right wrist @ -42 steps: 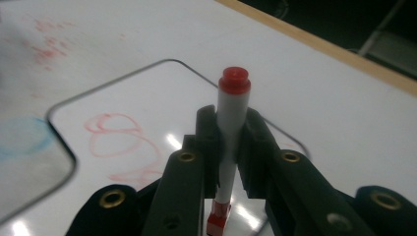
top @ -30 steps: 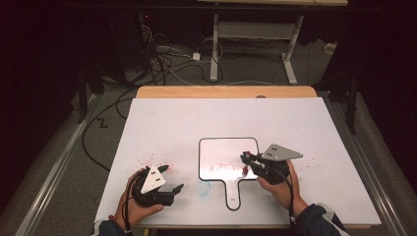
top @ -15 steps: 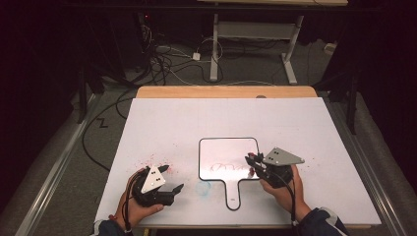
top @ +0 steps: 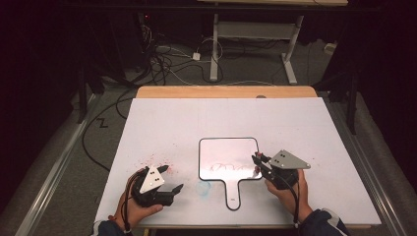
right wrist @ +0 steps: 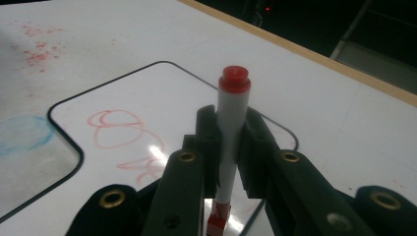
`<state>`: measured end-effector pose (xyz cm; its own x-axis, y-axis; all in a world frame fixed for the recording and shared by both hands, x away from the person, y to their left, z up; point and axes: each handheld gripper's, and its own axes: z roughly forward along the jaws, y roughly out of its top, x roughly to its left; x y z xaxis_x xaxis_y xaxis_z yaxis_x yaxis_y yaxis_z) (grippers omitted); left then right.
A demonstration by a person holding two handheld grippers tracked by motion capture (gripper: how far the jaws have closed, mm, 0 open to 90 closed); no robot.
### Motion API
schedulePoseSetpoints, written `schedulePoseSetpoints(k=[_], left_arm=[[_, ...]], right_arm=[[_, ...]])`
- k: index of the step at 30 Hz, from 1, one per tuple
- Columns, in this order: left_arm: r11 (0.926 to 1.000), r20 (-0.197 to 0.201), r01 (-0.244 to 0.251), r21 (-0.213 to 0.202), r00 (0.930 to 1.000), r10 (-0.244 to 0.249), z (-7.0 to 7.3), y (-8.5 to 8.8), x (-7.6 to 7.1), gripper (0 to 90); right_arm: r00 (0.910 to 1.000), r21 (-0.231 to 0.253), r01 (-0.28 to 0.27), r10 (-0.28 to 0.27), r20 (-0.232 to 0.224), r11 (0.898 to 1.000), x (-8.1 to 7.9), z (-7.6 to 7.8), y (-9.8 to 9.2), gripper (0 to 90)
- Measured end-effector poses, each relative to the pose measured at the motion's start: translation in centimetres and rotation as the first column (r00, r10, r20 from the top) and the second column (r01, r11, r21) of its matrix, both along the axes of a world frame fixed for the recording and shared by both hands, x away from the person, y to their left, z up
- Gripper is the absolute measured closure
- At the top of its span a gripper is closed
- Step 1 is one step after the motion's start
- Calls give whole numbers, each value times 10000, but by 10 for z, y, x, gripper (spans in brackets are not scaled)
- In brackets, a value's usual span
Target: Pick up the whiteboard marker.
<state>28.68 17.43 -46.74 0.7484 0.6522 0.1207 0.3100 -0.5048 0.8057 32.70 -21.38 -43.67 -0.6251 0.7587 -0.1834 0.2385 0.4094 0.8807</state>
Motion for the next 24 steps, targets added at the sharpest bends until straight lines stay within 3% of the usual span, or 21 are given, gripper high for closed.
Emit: schedulePoseSetpoints(k=[3,7,13,15,17,20,22,24], left_arm=[[10000,10,64,-13,10000,-64,1,-2,1,210],[10000,-62,79,-30,9999,-79,0,-2,3,210],[10000,-89,76,-33,9999,-76,-1,-1,3,210],[10000,-99,53,-72,9999,-54,-1,0,3,210],[10000,-95,44,-73,9999,-45,-1,0,2,211],[10000,-93,-5,-55,10000,4,-1,0,2,211],[10000,-31,-40,-46,10000,40,-1,0,2,211],[10000,-34,-21,-72,10000,20,-1,0,2,211]], right_arm=[[10000,286,-66,65,39,9996,2,-2,2,820],[9984,1311,-280,341,-448,9910,8,-5,19,820],[9881,1456,-1418,1489,-394,9791,4,-9,57,820],[9872,1031,-1555,1582,-185,9824,1,-8,65,820],[9880,899,-1503,1529,-229,9845,2,-7,62,820],[9958,148,-899,896,187,9958,9,-5,51,820],[9991,378,-413,412,49,9984,19,-4,38,820],[10000,277,-29,27,89,9996,25,-3,30,820]])
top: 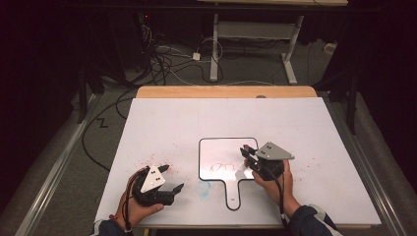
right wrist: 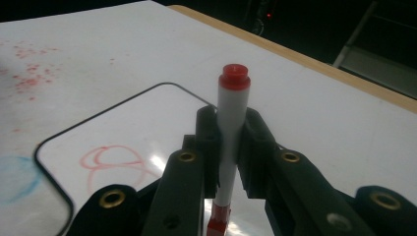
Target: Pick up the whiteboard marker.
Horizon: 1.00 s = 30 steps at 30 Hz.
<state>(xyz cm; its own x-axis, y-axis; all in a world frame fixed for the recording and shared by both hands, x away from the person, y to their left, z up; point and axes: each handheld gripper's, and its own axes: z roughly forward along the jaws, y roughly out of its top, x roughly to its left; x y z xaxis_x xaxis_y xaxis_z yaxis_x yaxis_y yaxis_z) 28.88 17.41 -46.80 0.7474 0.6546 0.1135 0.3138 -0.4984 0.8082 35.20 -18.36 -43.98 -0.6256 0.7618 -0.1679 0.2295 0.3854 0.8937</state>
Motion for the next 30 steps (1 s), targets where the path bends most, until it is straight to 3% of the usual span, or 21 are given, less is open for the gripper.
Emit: schedulePoseSetpoints(k=[3,5,8,10,13,16,18,21,23,26,30], left_arm=[[10000,-41,11,23,10000,-11,-1,-1,1,211],[10000,-51,22,87,10000,-22,-1,-1,1,211],[10000,-65,29,72,10000,-28,-1,-1,1,211],[10000,-73,49,36,10000,-49,-1,0,0,211],[9999,-92,23,111,10000,-22,-1,0,0,211],[9999,-95,41,152,9999,-39,-1,-1,0,211],[9999,-83,22,132,10000,-21,-1,-1,0,211],[9999,-87,25,129,10000,-24,-1,-1,1,211],[9999,-106,39,121,9999,-38,-1,-1,1,211],[9999,-69,43,142,10000,-42,-1,-2,0,211],[9999,-101,68,141,9999,-66,-1,-1,0,211]], right_arm=[[9999,307,72,-68,-150,9995,2,0,-2,820],[9977,1057,-364,422,-526,9937,0,-3,2,819],[9871,1492,-1268,1395,-782,9806,-8,-5,15,819],[9827,1241,-1611,1708,-719,9791,-14,-4,22,819],[9847,851,-1535,1595,-700,9845,-18,-1,21,820],[9955,-14,-920,919,-219,9958,-15,1,11,820],[9977,136,-598,602,-320,9981,-10,1,0,820],[9965,545,-573,604,-586,9969,-8,1,-7,820],[9900,1059,-1035,1127,-847,9890,-12,0,-4,819],[9771,1321,-1713,1855,-1040,9763,-20,-1,11,820],[9727,769,-2152,2207,-723,9735,-29,-1,25,820]])
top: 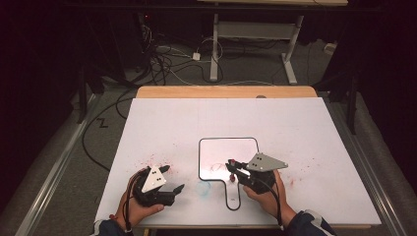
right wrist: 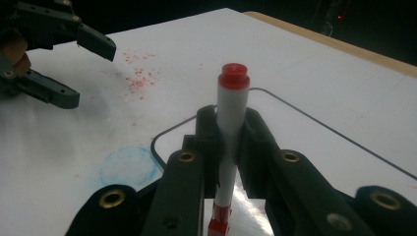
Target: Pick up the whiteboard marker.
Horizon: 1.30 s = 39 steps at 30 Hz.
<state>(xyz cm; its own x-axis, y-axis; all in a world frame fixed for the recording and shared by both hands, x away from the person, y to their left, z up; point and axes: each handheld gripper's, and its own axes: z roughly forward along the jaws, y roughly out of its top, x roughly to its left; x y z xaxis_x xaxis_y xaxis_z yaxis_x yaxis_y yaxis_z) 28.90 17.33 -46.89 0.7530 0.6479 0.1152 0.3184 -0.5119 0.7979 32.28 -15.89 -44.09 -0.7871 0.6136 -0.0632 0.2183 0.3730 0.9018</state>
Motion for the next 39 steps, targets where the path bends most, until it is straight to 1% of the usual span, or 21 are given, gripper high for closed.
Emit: schedulePoseSetpoints(k=[1,2,4,7,9,10,12,13,15,17,20,23,24,26,28,29,31,34,36,37,39], left_arm=[[10000,-15,7,-32,10000,-7,0,0,0,211],[10000,-20,11,-53,10000,-11,0,0,0,211],[10000,-19,7,-54,10000,-7,0,1,0,211],[10000,-44,13,-30,10000,-14,0,0,1,211],[10000,-51,39,-44,10000,-40,0,0,1,211],[10000,-50,39,-51,10000,-39,-1,0,1,211],[10000,-71,11,-45,10000,-12,-1,0,1,211],[10000,-81,3,-64,10000,-3,-1,0,1,212],[10000,-57,18,-53,10000,-19,-1,0,0,211],[10000,-76,8,-58,10000,-8,-1,1,0,211],[10000,-108,-33,-49,9999,33,-1,1,0,211],[9999,-74,-67,-80,10000,66,-1,2,0,211],[10000,-85,-64,-76,9999,63,-1,1,1,211],[9999,-89,-74,-70,9999,73,-1,1,1,211],[10000,-88,-62,-47,9999,61,-1,1,1,211],[10000,-75,-57,-52,10000,56,-1,0,1,211],[10000,-88,-36,-55,10000,36,-1,1,1,211],[10000,-107,10,-27,9999,-10,-1,1,0,211],[10000,-88,-1,-42,10000,1,-1,1,0,211],[10000,-91,3,-68,10000,-4,-1,1,0,211],[10000,-117,-7,-56,9999,6,-1,1,1,211]], right_arm=[[10000,31,57,-57,-64,10000,1,0,-1,820],[9999,-15,154,-154,15,9999,4,0,-3,820],[9962,-465,625,-595,632,9970,10,0,-8,820],[9901,-232,1264,-1247,647,9917,26,-1,-16,820],[9880,-176,1422,-1408,633,9897,31,-2,-15,820],[9878,-53,1474,-1469,510,9891,31,-2,-13,820],[9920,292,1240,-1246,208,9919,30,-3,-4,820],[9946,325,1013,-1019,175,9943,27,-3,2,820],[9981,247,560,-566,248,9981,21,-4,14,820],[9990,166,318,-324,315,9994,16,-4,20,820],[9988,7,426,-426,252,9991,17,-2,17,820],[9913,-458,1188,-1159,621,9919,24,0,6,820],[9884,-437,1418,-1391,610,9889,27,0,2,820],[9865,-373,1587,-1568,474,9866,30,1,-1,820],[9906,-281,1310,-1297,441,9910,27,0,3,820],[9933,-150,1115,-1110,314,9937,24,-1,6,820],[9987,176,503,-505,82,9986,17,-2,14,819],[9999,177,-6,4,118,9998,10,-3,25,819],[9999,166,-17,15,121,9999,12,-3,25,820],[9998,42,49,-50,195,10000,14,-3,23,820],[9960,-349,631,-607,651,9974,22,-2,17,820]])
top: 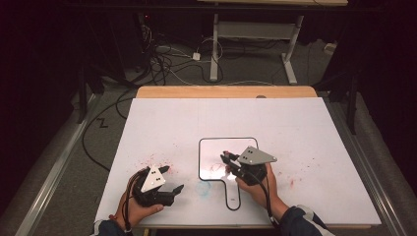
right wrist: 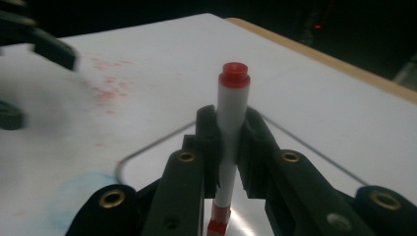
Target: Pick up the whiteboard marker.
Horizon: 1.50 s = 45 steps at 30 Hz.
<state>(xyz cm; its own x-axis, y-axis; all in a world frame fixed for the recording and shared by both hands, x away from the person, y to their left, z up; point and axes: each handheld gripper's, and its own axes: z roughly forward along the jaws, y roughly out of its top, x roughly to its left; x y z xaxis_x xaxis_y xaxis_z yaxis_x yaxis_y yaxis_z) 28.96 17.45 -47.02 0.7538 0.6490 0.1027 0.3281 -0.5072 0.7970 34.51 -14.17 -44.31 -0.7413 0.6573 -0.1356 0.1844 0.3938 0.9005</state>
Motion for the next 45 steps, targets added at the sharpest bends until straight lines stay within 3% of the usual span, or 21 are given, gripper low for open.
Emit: schedulePoseSetpoints(k=[3,5,7,13,17,20,23,24,25,27,30,33,38,41,43,45], left_arm=[[10000,4,2,-65,10000,-2,0,0,0,211],[10000,35,-17,-15,10000,17,0,0,0,211],[10000,-14,-16,-32,10000,16,0,0,1,212],[10000,-6,15,6,10000,-15,-1,-1,1,214],[10000,-74,-5,4,10000,5,-2,0,2,214],[10000,-103,-8,11,9999,8,-2,0,2,214],[9993,-286,-158,-341,9995,148,-3,-3,0,214],[9989,-319,-200,-423,9993,187,-4,-4,-1,214],[10000,-96,-6,21,10000,7,-2,-1,2,214],[10000,-101,-8,29,9999,8,-2,-1,2,214],[10000,-109,-25,-6,9999,24,-2,-1,2,214],[10000,-105,9,-2,9999,-9,-2,-1,2,214],[10000,-139,18,4,9999,-18,-2,-1,2,214],[10000,-146,4,-23,9999,-4,-2,0,2,214],[10000,-101,-25,-65,9999,24,-2,1,1,214],[10000,-96,-67,-67,9999,67,-2,2,2,214]], right_arm=[[9958,-74,915,-914,101,9958,15,1,-13,820],[9945,358,1032,-1025,-205,9940,20,0,-19,820],[9960,249,886,-884,-83,9958,18,0,-14,820],[9975,914,-349,404,-585,9952,7,-3,15,819],[9953,680,-756,794,-559,9948,0,-2,26,820],[9981,432,-399,418,-442,9983,4,-1,21,820],[9996,41,283,-283,-95,9996,15,0,10,820],[9988,109,479,-478,-128,9988,19,0,6,820],[9974,158,693,-690,-210,9975,23,1,2,820],[9955,266,903,-895,-316,9956,26,1,-1,820],[9970,282,737,-729,-254,9969,22,0,4,820],[9992,550,113,-92,-386,9984,16,-2,17,819],[9943,999,-707,781,-729,9925,10,-4,40,820],[9952,753,-718,764,-603,9946,11,-4,42,819],[9993,292,-255,263,-256,9992,15,-2,39,820],[9993,371,168,-155,-344,9992,22,-2,33,820]])
